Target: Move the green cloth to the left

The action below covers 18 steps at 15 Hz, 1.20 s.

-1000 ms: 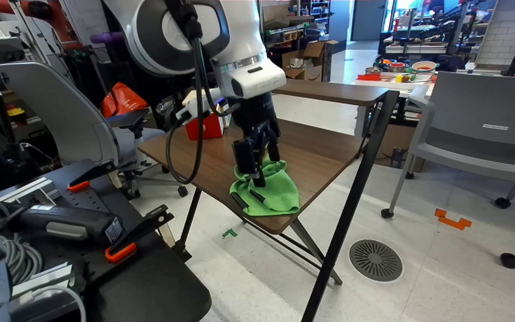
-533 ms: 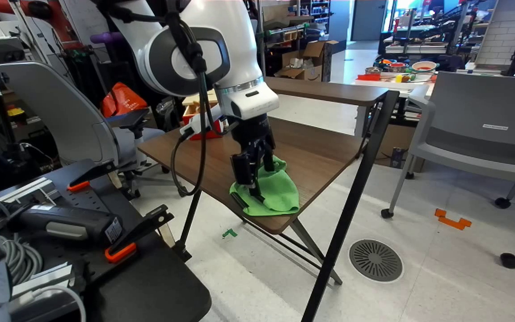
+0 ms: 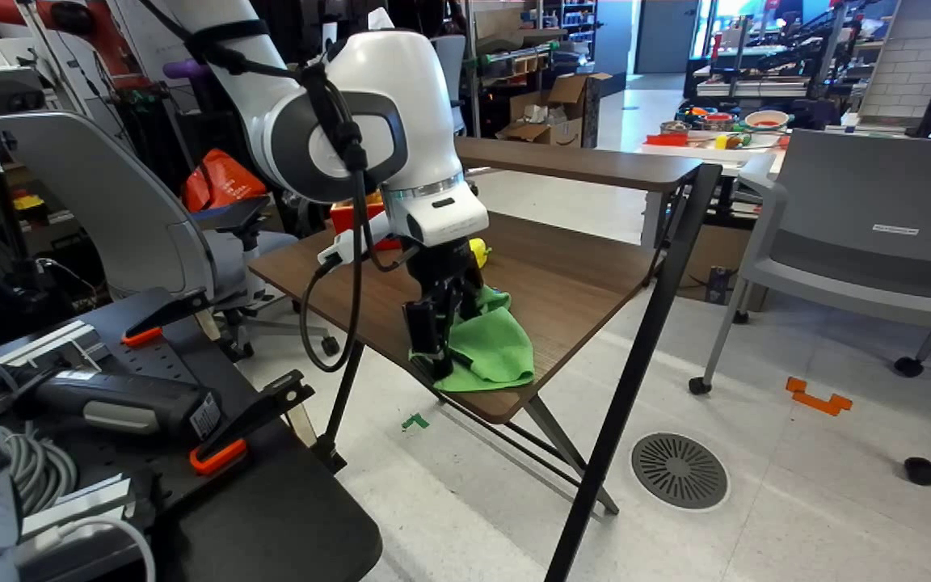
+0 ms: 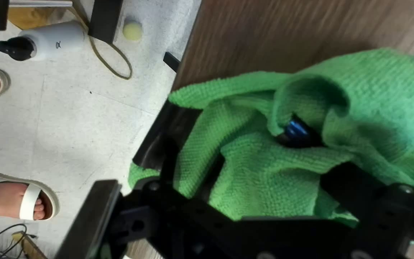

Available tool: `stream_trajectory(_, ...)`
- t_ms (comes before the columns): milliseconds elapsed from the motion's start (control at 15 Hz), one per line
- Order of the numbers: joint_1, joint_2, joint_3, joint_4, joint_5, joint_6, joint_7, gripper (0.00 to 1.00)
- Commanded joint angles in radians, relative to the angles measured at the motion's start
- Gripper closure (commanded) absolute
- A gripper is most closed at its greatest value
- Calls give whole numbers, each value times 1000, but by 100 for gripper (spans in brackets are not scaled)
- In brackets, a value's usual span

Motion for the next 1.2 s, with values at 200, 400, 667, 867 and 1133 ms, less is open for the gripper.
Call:
stream_trajectory(200, 18, -10, 55, -17, 44, 2, -76, 0)
stream_trajectory(400, 48, -16, 85, -11, 44, -24, -95, 0)
stream_trajectory(667, 108, -15, 126, -4, 37, -50, -111, 0)
stream_trajectory(867, 156, -8, 148, 12, 35, -61, -114, 0)
stream_trajectory(1133, 192, -10, 160, 31, 33, -85, -114, 0)
